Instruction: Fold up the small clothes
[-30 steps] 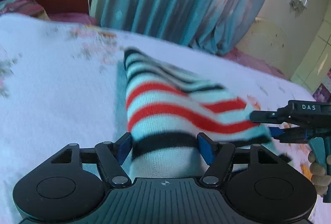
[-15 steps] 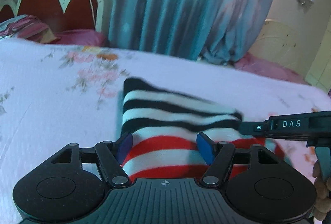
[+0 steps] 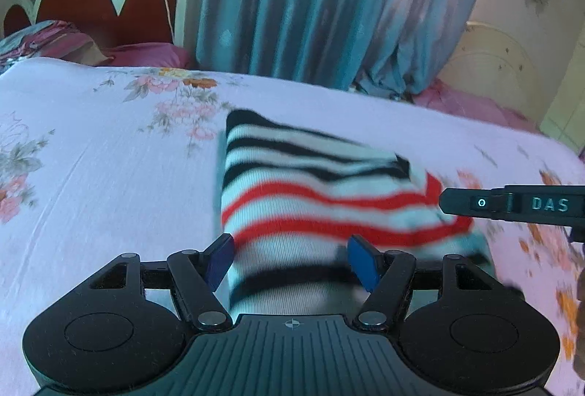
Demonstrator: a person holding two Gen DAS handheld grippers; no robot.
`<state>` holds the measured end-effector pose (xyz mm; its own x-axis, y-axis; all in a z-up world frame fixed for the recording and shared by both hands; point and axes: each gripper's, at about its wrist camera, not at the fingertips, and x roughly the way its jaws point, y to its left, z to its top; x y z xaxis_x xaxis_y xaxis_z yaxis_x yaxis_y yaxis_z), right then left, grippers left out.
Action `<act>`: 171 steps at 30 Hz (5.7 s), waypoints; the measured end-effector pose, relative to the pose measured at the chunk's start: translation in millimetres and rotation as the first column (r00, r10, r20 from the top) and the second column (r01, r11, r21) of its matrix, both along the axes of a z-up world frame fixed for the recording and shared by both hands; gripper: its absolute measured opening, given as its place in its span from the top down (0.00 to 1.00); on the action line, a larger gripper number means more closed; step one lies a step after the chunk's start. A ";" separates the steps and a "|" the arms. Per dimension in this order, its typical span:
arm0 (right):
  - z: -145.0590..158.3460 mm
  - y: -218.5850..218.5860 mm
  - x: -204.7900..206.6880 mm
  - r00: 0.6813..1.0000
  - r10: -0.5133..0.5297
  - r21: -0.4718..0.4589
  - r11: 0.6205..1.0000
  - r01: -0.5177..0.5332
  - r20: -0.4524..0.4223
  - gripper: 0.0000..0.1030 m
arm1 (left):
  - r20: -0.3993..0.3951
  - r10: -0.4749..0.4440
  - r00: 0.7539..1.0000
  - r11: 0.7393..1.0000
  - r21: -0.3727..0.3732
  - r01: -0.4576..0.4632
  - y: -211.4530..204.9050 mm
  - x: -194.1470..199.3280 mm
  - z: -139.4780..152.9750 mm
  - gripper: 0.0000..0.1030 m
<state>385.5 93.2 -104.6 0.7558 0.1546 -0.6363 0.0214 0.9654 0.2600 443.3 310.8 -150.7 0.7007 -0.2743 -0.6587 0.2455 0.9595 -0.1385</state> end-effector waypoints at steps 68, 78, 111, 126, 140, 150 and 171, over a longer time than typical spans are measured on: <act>-34.5 35.9 -52.2 0.994 -0.071 -0.215 0.975 0.053 -0.080 0.72 | -0.069 0.123 0.990 0.968 0.227 -0.104 -3.2 -70.9 -13.6 0.00; -12.4 26.5 -109.2 0.998 -0.056 -0.153 0.987 0.049 -0.041 0.45 | 0.007 0.144 0.989 0.977 0.159 -0.144 4.4 -102.7 7.6 0.00; 140.0 53.0 -429.2 0.941 -0.028 -0.189 0.977 0.097 0.338 0.01 | 0.205 0.175 0.963 0.963 0.170 -0.212 65.9 -441.9 176.2 0.00; 131.2 43.7 -446.2 0.940 -0.083 -0.172 0.974 0.146 0.330 0.01 | 0.250 0.179 0.951 0.967 0.136 -0.218 51.2 -485.2 210.6 0.00; 133.9 39.1 -448.4 0.942 -0.075 -0.154 0.979 0.131 0.328 0.01 | 0.245 0.183 0.952 0.965 0.140 -0.222 35.3 -486.6 208.1 0.00; 134.0 39.1 -447.7 0.942 -0.076 -0.153 0.979 0.132 0.328 0.01 | 0.247 0.189 0.950 0.963 0.142 -0.228 31.9 -486.9 208.5 0.00; 133.4 36.5 -447.2 0.942 -0.074 -0.147 0.981 0.128 0.327 0.01 | 0.239 0.184 0.953 0.965 0.141 -0.222 29.5 -484.0 208.2 0.00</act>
